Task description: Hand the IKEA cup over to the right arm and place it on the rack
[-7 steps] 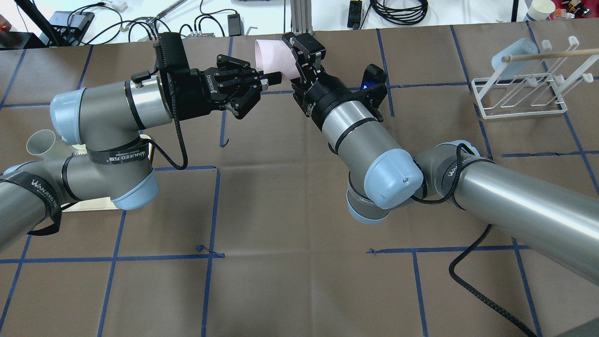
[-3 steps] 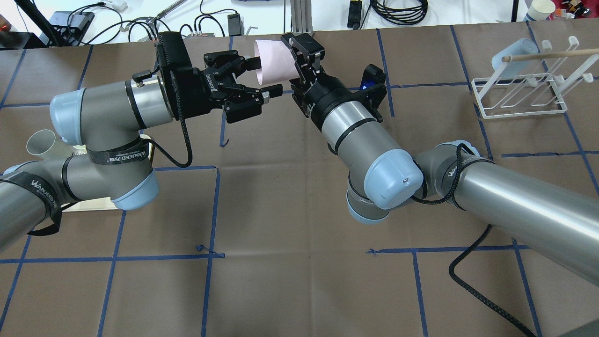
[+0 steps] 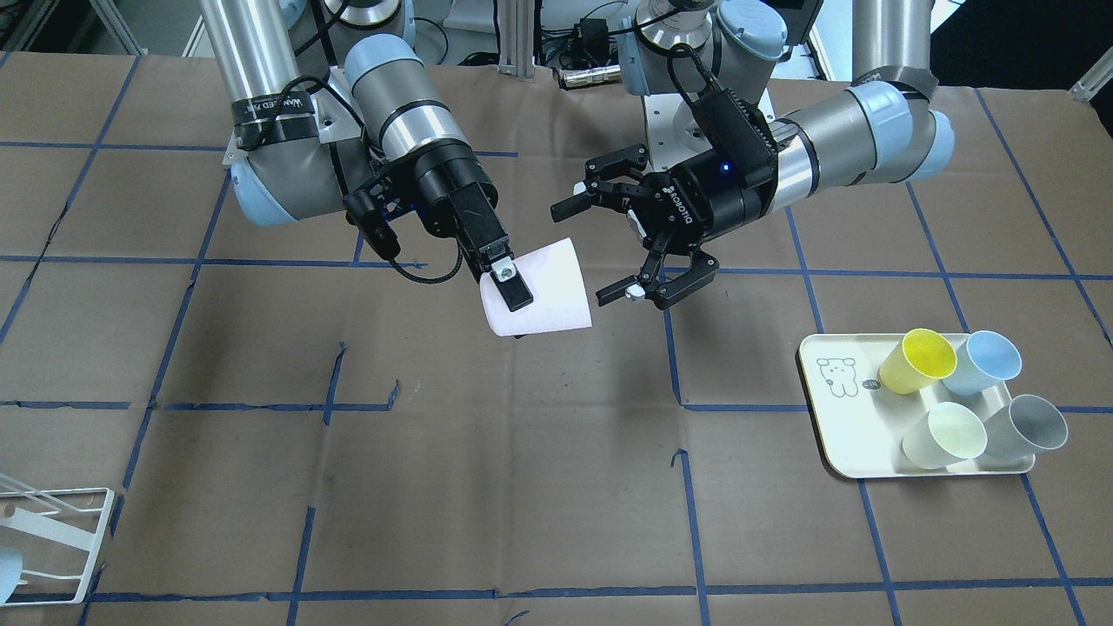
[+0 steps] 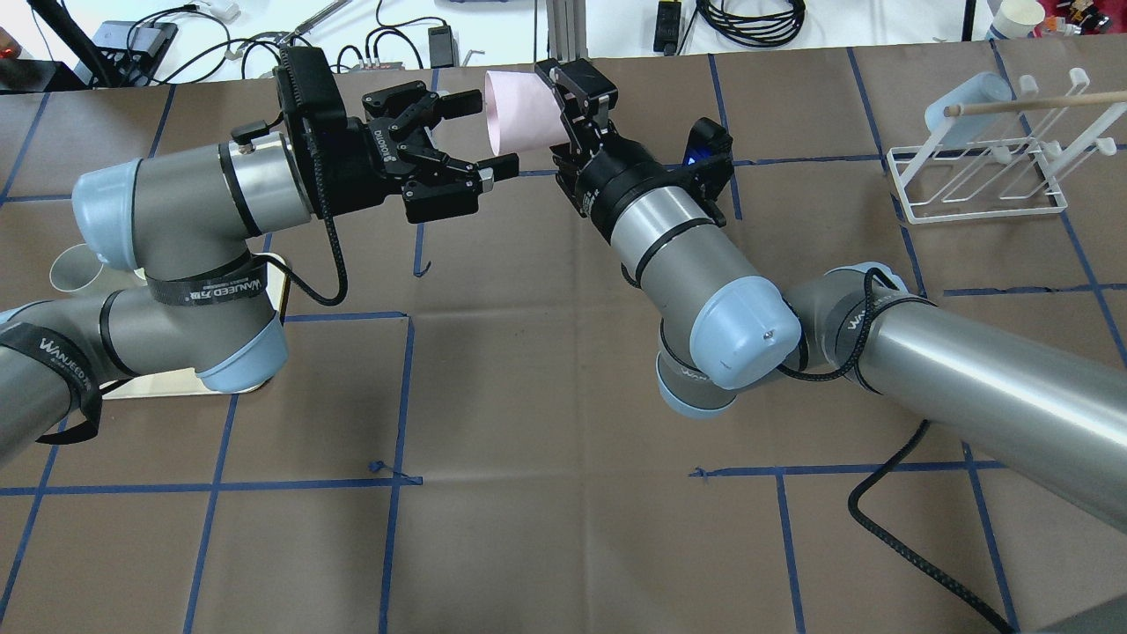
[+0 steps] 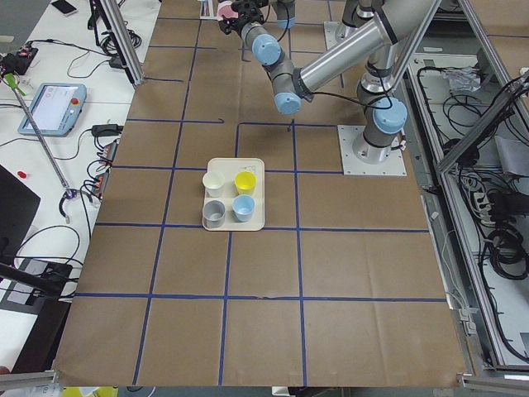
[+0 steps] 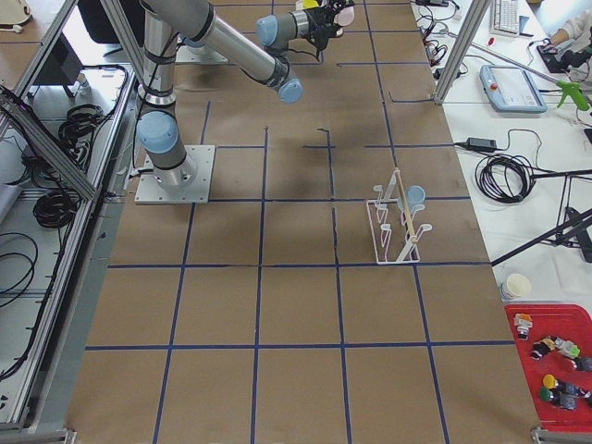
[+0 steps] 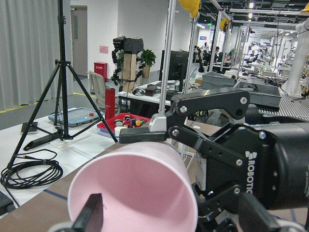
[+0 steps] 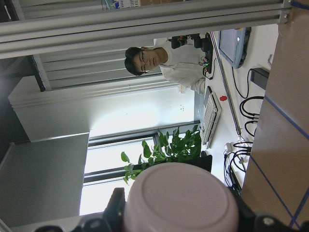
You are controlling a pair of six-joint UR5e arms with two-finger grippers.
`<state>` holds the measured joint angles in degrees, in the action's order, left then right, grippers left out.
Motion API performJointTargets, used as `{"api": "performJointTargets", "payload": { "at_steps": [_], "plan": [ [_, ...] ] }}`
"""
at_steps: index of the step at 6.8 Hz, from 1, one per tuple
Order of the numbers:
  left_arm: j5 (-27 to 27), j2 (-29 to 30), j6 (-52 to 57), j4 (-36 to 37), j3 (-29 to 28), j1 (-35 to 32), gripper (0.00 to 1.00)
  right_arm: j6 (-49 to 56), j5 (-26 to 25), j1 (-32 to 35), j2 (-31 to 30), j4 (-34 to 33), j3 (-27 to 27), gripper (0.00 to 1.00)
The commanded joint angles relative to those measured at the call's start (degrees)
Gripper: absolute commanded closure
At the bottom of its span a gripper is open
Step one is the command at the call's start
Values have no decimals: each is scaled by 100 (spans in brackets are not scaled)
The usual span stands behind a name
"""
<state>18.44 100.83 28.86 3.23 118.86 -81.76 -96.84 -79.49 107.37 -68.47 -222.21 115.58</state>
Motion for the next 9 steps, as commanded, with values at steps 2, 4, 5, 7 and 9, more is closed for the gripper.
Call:
{"api": "performJointTargets", "payload": {
  "at_steps": [2,4,5,7,9],
  "plan": [
    [134,-46,-47,-585,-187,362,0,69,718,-785,-17,2,-18,42],
    [824,-116,-47,-1461,-441,442,0,1411,1111,-1287,-26,-15,17,47],
    [1255,-351,-38,-2179,-529,442,1,2641,1111,-1507,-26,2,26,47],
    [2316,-555,-47,-3104,-591,442,0,4447,1042,-1832,-26,37,9,47],
    [3401,-565,-465,-3565,-749,407,1,6211,1023,-2148,-35,37,18,50]
  ]
}}
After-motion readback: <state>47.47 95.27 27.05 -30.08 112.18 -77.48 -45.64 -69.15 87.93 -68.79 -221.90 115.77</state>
